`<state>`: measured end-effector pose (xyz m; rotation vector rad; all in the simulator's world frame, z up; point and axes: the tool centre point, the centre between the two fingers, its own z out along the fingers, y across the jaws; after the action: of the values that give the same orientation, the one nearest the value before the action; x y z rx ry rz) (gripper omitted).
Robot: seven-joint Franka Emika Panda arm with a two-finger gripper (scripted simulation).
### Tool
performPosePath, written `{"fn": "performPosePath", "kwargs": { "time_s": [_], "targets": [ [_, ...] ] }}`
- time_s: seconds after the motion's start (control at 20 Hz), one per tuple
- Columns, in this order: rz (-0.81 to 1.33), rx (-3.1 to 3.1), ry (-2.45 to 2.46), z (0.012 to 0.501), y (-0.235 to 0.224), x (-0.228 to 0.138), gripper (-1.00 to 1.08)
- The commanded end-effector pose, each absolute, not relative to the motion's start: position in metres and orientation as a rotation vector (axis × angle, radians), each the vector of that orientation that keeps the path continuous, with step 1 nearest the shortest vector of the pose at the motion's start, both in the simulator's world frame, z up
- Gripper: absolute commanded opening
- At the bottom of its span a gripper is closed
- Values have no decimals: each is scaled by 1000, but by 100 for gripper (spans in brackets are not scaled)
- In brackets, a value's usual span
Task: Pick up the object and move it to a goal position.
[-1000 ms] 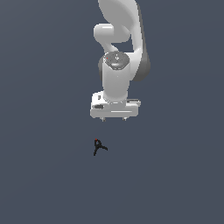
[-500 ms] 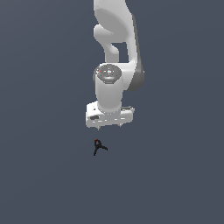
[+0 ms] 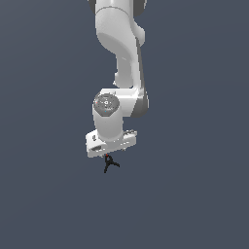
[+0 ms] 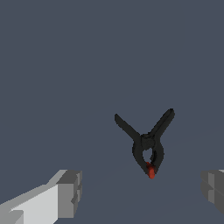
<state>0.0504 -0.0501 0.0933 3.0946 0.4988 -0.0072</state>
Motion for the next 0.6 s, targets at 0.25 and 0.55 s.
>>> {"fn": "performPosePath", "kwargs": {
  "time_s": [0.25, 0.55],
  "targets": [
    [-1, 3078, 620, 70, -68, 61, 100],
    [0, 3074, 649, 64, -73, 63, 100]
  ]
}}
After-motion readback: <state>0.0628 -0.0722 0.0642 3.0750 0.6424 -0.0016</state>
